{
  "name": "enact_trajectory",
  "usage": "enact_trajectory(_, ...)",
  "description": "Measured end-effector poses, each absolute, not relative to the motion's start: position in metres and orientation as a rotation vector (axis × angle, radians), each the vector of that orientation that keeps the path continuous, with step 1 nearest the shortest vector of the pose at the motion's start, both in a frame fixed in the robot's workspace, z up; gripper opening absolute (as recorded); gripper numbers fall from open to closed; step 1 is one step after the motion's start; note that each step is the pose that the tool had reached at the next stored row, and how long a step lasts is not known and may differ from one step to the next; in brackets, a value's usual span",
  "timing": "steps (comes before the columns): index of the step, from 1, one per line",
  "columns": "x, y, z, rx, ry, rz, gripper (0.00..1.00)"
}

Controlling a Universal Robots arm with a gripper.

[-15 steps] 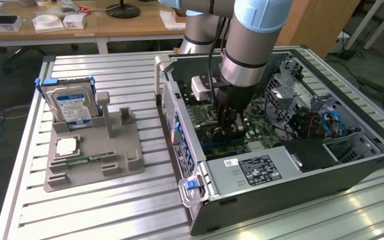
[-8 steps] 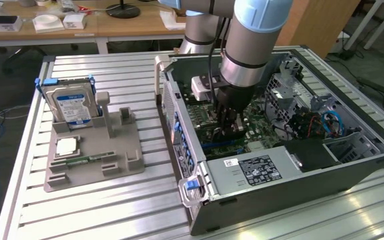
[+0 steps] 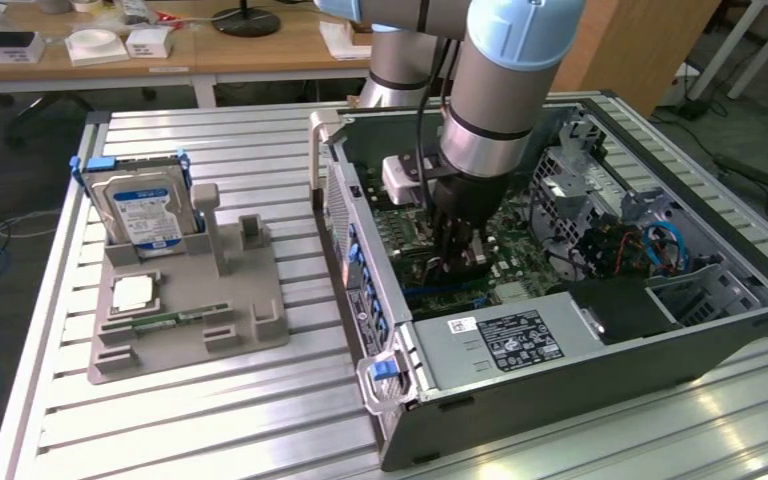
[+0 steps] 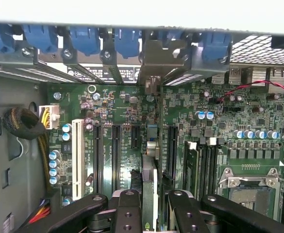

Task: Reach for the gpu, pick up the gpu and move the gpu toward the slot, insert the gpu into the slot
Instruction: 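Insert the gpu into the slot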

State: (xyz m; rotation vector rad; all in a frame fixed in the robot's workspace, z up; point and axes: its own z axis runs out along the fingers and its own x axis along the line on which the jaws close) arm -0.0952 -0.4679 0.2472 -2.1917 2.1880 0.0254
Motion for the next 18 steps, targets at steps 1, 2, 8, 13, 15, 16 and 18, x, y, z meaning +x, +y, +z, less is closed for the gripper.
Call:
enact_trajectory(1,-0.0952,-0.4679,0.2469,-2.192,2.188,0.025,0.26)
enact_trajectory(2,-0.0952,-0.4679,0.2468,-2.192,2.188,0.025,0.26)
enact_trajectory(8,-0.0953,-0.467,0.2465,-2.191,2.188,0.025,0.26)
enact_trajectory(13,-0.0952,-0.4661,0.2464,-2.192,2.188,0.025,0.26)
enact_trajectory(15,-0.0952,-0.466,0.2463,-2.192,2.188,0.025,0.26)
enact_trajectory(16,-0.0952,-0.466,0.2463,-2.192,2.188,0.025,0.26)
enact_trajectory(18,-0.0952,-0.466,0.2458,-2.192,2.188,0.025,0.26)
